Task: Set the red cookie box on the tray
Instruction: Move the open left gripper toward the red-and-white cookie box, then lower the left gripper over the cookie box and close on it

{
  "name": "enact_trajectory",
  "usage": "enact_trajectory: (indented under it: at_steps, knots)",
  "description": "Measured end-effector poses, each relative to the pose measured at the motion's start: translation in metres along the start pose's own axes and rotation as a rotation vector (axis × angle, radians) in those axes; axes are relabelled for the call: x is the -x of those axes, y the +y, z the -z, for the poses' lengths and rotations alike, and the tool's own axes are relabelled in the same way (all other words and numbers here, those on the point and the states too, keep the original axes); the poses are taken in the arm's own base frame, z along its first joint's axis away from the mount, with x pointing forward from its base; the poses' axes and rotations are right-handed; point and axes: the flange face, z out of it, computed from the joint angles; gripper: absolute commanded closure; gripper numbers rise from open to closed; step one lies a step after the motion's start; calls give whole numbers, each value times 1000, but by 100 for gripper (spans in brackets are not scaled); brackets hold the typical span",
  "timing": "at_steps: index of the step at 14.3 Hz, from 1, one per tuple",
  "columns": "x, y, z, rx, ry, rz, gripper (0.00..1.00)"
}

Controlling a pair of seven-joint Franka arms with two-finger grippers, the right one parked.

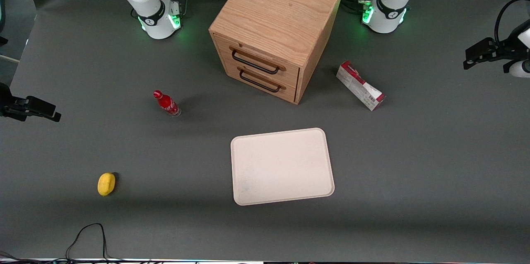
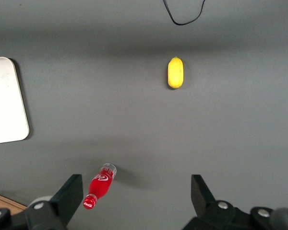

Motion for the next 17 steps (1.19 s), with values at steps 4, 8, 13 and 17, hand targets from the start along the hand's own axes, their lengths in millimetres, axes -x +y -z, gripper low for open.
enact_trajectory:
  at_steps: [4, 8, 13, 17]
  knots:
    - [-1, 0, -2, 1, -5, -3, 0]
    - [-4, 0, -17, 13, -39, 2, 0]
    - [-5, 7, -99, 57, -149, 326, 0]
    - [3, 44, -184, 51, -170, 616, 0]
